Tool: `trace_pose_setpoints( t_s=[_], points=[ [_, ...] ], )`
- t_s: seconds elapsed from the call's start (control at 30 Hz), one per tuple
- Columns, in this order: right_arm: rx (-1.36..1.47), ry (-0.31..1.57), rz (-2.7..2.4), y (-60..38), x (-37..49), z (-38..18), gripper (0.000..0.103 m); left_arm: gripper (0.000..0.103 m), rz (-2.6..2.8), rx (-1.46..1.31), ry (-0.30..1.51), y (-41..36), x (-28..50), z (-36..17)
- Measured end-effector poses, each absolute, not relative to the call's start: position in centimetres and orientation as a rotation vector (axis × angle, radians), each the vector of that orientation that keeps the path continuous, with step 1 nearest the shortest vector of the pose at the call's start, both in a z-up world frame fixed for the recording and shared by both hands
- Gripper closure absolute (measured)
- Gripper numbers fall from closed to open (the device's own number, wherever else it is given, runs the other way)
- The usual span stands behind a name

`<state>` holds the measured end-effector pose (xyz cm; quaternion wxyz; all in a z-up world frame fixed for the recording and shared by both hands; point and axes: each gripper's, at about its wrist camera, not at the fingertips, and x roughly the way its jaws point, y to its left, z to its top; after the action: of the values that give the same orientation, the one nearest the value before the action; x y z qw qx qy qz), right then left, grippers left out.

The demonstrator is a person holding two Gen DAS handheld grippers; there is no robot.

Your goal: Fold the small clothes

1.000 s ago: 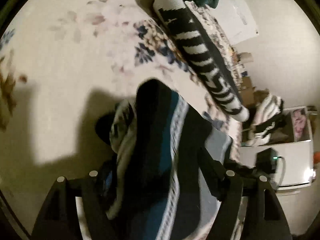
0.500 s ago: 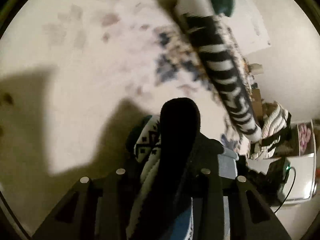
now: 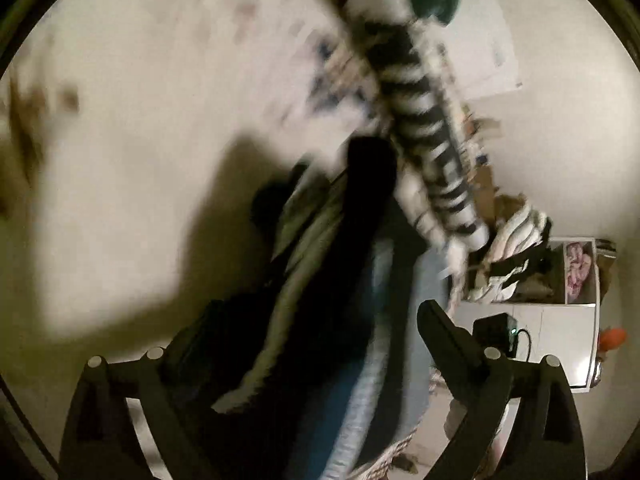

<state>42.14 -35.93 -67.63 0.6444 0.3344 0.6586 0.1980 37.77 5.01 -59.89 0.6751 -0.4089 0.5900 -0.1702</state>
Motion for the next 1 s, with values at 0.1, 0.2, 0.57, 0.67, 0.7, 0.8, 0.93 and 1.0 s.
trace_pose_setpoints(
  t_s=[0.1,0.2,0.57,0.67,0.7,0.8,0.93,1.0],
  points=[
    [0.820,1.535,0.508,-35.3,41.4,-69.8,0.008,0.001,-0.407,-0.886,1.364,3.8,37.6,-61.7],
    [0.905,1.524,0.574,-34.6,41.6,-70.6,0.007,0.000,-0.410,-0.881,1.360,3.4,37.8,-61.4],
    [0.877,1.559,0.645,-31.5,41.9,-70.5,0.007,0.002,-0.358,-0.854,1.306,5.6,35.2,-57.0],
    [0.830,1.556,0.621,-31.7,41.3,-69.7,0.007,0.002,-0.300,-0.773,1.281,6.1,32.1,-54.2],
    [0.820,1.553,0.609,-32.2,41.1,-69.5,0.007,0.002,-0.284,-0.779,1.275,6.2,31.0,-53.7],
    [0.789,1.536,0.589,-32.4,40.6,-68.5,0.007,0.002,-0.298,-0.766,1.284,4.8,29.8,-54.4],
    [0.765,1.532,0.555,-31.9,40.2,-68.0,0.008,0.037,-0.352,-0.666,1.360,-0.5,30.3,-57.5],
    [0.763,1.529,0.543,-31.7,40.1,-68.1,0.013,0.040,-0.404,-0.738,1.319,-1.3,30.4,-57.7]
  ],
)
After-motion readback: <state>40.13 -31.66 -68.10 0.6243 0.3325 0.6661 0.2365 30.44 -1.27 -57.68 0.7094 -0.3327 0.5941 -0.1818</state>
